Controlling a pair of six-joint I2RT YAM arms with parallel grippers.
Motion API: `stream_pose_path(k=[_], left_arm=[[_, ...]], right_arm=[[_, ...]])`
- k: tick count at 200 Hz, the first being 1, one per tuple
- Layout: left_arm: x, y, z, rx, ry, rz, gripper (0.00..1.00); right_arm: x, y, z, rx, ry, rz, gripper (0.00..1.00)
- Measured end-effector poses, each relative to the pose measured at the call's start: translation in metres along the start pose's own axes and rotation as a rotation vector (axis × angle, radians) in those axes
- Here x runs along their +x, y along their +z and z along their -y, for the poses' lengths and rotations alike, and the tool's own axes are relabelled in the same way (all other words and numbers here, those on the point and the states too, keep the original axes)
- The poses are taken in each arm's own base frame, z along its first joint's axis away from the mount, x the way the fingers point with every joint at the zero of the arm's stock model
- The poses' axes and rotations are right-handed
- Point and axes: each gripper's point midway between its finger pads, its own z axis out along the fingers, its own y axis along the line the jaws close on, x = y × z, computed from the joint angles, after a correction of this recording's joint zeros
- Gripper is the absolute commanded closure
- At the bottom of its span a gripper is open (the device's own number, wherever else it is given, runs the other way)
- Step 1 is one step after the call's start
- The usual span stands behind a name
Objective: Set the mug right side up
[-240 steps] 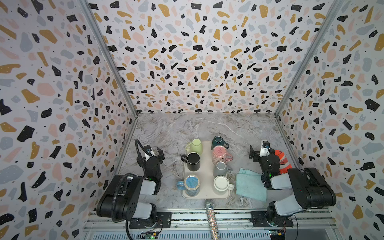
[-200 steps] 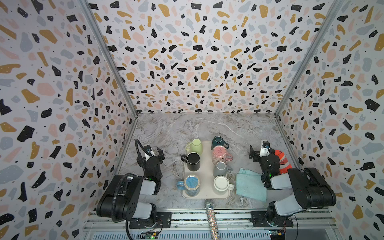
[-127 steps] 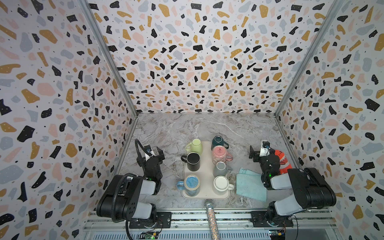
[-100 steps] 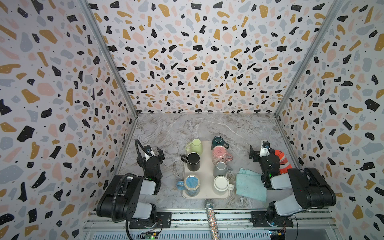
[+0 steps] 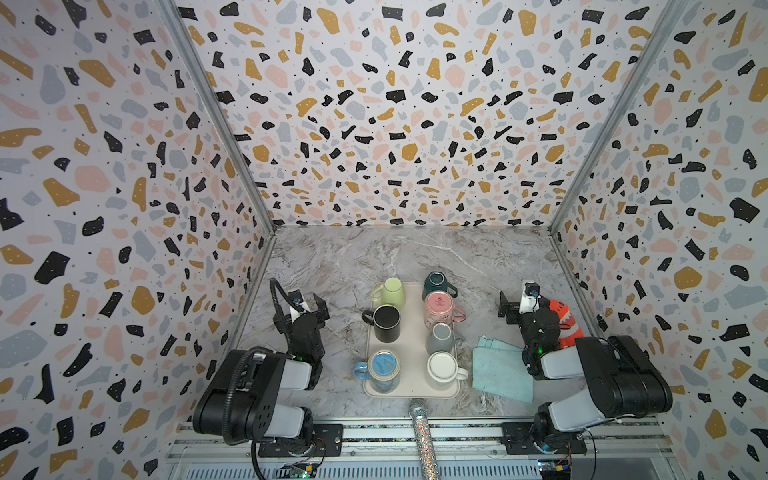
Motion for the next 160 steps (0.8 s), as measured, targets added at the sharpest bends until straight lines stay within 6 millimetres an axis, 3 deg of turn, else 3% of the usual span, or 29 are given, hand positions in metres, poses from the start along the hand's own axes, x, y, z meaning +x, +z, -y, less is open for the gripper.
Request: stream_pose_path(k=[18, 34, 59, 90, 103, 128, 160], left_arm=[[0.0, 0.0, -0.001, -0.008, 0.002, -0.004, 0.0], [-0.006, 0.003, -0.002, -0.024, 0.014, -0.024, 0.0], [-0.057, 0.008, -0.001, -0.045, -0.03, 0.037, 0.0], [-0.104, 0.001, -0.004, -0.039, -0.12, 0.088, 0.0], [-0.112, -0.001, -0.003, -0.025, -0.148, 0.085, 0.0], [-0.122, -0.003, 0.004, 0.019, -0.206, 0.058, 0.0], [-0.142, -0.003, 0.019, 0.098, -0.288, 0.027, 0.0]], right_arm=[[0.0, 0.0, 0.0, 0.001, -0.003, -0.031, 0.0], [-0.023, 0.004, 0.003, 0.019, 0.006, -0.019, 0.0], [-0.078, 0.006, 0.01, 0.041, 0.068, 0.04, 0.03], [-0.132, 0.009, 0.011, 0.025, 0.273, -0.006, 0.34], [-0.145, 0.009, 0.004, -0.022, 0.384, -0.047, 0.39], [-0.15, 0.005, -0.027, -0.187, 0.62, -0.152, 0.4], [-0.126, -0.001, -0.074, -0.415, 0.991, -0.349, 0.41]])
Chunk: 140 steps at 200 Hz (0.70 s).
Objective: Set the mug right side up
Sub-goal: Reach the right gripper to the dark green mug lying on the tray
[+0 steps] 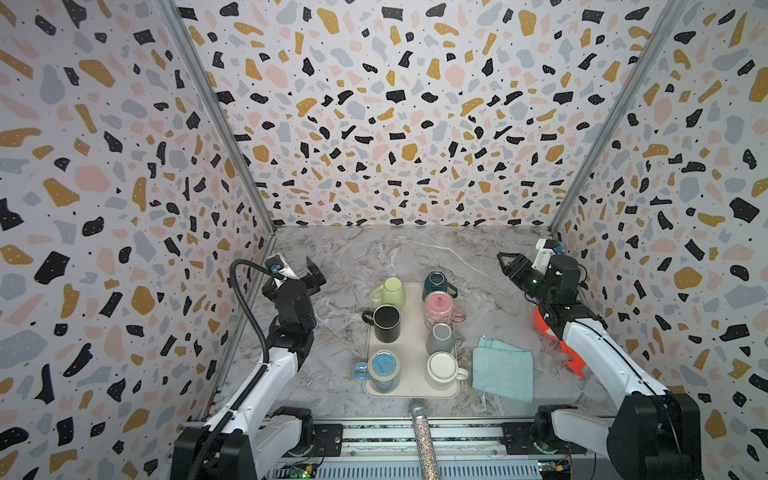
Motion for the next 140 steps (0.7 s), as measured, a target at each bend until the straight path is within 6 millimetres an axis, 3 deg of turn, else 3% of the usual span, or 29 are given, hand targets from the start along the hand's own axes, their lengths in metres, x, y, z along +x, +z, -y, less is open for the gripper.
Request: stream_pose_path(k=[29, 45, 100, 140], left_arm=[[-0.011, 0.0, 0.014, 0.059, -0.064, -0.012, 0.0], [-0.01, -0.001, 0.017, 0.076, -0.088, -0.025, 0.0], [-0.003, -0.002, 0.02, 0.09, -0.13, -0.065, 0.0], [-0.005, -0.001, 0.021, 0.087, -0.146, -0.072, 0.0]], right_arm=[[0.05, 0.01, 0.03, -0.048, 0.382, -0.16, 0.41], [0.068, 0.012, 0.043, -0.041, 0.544, -0.214, 0.41], [0.079, 0.023, 0.031, -0.113, 0.795, -0.297, 0.39], [0.106, 0.039, 0.038, -0.077, 0.899, -0.382, 0.39]])
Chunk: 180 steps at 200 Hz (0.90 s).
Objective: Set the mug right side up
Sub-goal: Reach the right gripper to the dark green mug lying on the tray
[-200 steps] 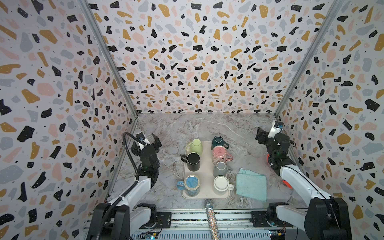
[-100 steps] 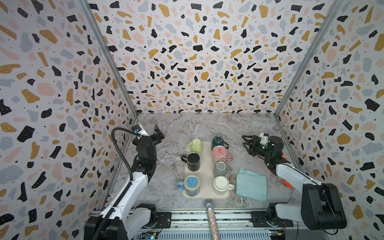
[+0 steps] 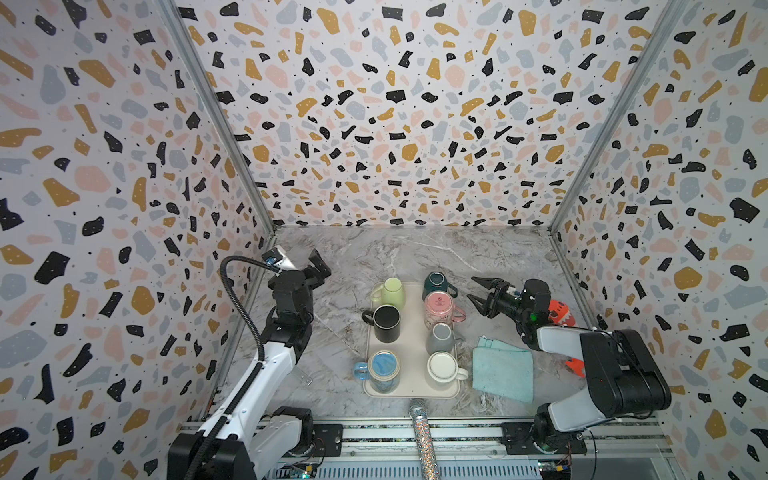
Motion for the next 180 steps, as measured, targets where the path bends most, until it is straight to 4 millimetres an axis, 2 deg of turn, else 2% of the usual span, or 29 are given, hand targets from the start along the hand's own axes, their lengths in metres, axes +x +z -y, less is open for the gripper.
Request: stream_pose_path(k=[50, 114, 138, 180], left_arm=[[-0.003, 0.0, 0.001, -0.003, -0.002, -0.001, 0.0], [-0.002, 0.001, 0.0, -0.014, 0.004, -0.013, 0.0], [-0.002, 0.001, -0.001, -0.018, 0.006, -0.014, 0.0], [-0.006, 0.002, 0.0, -0.026, 0.01, -0.011, 0.0]], right_arm=[[0.0, 0.015, 0.021, 0.04, 0.073, -0.022, 0.39], [-0.016, 0.035, 0.022, 0.04, 0.119, -0.023, 0.38], [-0.02, 0.044, 0.021, 0.039, 0.126, -0.029, 0.45], [-0.025, 0.053, 0.023, 0.036, 0.135, -0.033, 0.45]])
